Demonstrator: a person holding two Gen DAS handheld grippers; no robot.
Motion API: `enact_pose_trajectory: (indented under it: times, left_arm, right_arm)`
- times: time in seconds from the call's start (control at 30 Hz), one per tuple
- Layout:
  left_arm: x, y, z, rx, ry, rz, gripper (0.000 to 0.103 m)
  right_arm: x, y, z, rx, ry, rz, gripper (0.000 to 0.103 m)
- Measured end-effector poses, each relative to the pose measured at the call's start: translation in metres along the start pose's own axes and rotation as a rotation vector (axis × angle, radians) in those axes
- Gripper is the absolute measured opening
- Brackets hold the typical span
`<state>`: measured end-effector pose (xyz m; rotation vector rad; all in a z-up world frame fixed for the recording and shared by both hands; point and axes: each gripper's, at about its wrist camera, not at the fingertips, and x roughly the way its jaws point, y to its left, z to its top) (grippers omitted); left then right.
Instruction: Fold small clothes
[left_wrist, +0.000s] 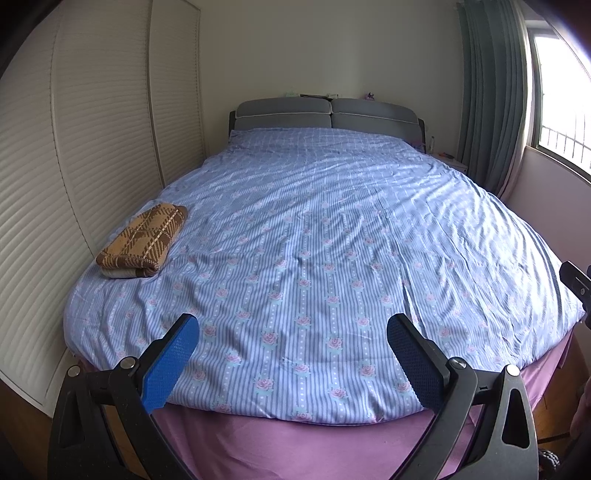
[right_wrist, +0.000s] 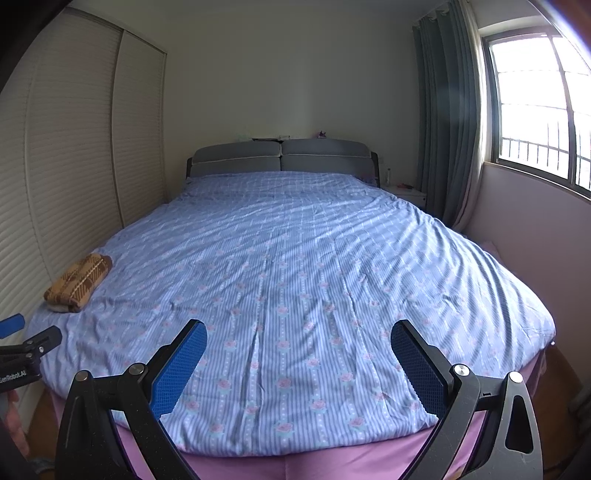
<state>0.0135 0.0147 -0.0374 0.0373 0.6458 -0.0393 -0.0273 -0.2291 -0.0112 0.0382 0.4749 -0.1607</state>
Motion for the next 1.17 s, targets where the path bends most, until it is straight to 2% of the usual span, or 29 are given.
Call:
enact_pose_trajectory:
  times: [0.2,0.37,0.7,1.17]
  left_arm:
    - [0.002,-0.002,-0.001,0.002,0.023,-0.003,0.103]
    - [-0.002,-0.006,-0.003,0.027,-0.007,0.038,0.103]
    - [-0.005,-0.006,0.000,0.010,-0.021,0.002,0.103]
    - [0.002,-0.012,-0.004,0.028,0.010,-0.026,0.102]
  right_arm:
    - [0.001,0.001,0.003,0.002,0.008,0.005,0.101]
    - [0.001,0.001,0.004,0.003,0.004,0.003,0.101]
    - [0.001,-0.001,0.003,0.005,0.002,0.000,0.101]
    - [0.003,0.000,0.002,0.015,0.008,-0.005,0.101]
